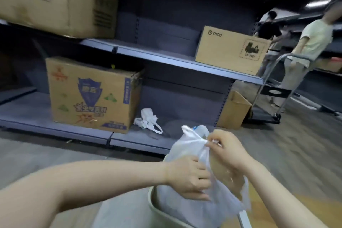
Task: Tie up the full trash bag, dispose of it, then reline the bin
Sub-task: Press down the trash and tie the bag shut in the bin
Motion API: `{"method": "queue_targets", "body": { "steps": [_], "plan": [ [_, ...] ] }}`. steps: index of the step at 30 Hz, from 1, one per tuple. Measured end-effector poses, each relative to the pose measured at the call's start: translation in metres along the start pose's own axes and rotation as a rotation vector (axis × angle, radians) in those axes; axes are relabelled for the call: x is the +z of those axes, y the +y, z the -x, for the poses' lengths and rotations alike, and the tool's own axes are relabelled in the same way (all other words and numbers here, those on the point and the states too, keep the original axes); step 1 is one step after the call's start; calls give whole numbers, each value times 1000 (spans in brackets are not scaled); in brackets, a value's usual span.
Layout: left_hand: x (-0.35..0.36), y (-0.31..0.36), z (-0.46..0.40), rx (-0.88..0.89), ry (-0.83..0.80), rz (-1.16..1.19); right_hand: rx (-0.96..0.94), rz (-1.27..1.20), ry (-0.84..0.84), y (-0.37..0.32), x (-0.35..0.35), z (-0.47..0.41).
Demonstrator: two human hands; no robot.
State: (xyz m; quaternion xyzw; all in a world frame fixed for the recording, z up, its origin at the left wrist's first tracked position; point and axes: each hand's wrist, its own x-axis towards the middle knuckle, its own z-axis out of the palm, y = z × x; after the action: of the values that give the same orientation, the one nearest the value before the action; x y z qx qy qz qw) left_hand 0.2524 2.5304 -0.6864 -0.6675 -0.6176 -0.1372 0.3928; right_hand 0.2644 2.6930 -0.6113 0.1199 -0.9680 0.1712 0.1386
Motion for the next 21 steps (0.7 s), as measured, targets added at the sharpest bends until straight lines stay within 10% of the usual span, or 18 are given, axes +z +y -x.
{"method": "queue_targets", "body": {
  "steps": [9, 21],
  "plan": [
    [-20, 11, 103, 22, -458, -146, -26, 34, 35, -11, -8, 0],
    [-22, 25, 127, -412, -530, -104, 55, 168, -1, -36, -18, -7]
  ]
}}
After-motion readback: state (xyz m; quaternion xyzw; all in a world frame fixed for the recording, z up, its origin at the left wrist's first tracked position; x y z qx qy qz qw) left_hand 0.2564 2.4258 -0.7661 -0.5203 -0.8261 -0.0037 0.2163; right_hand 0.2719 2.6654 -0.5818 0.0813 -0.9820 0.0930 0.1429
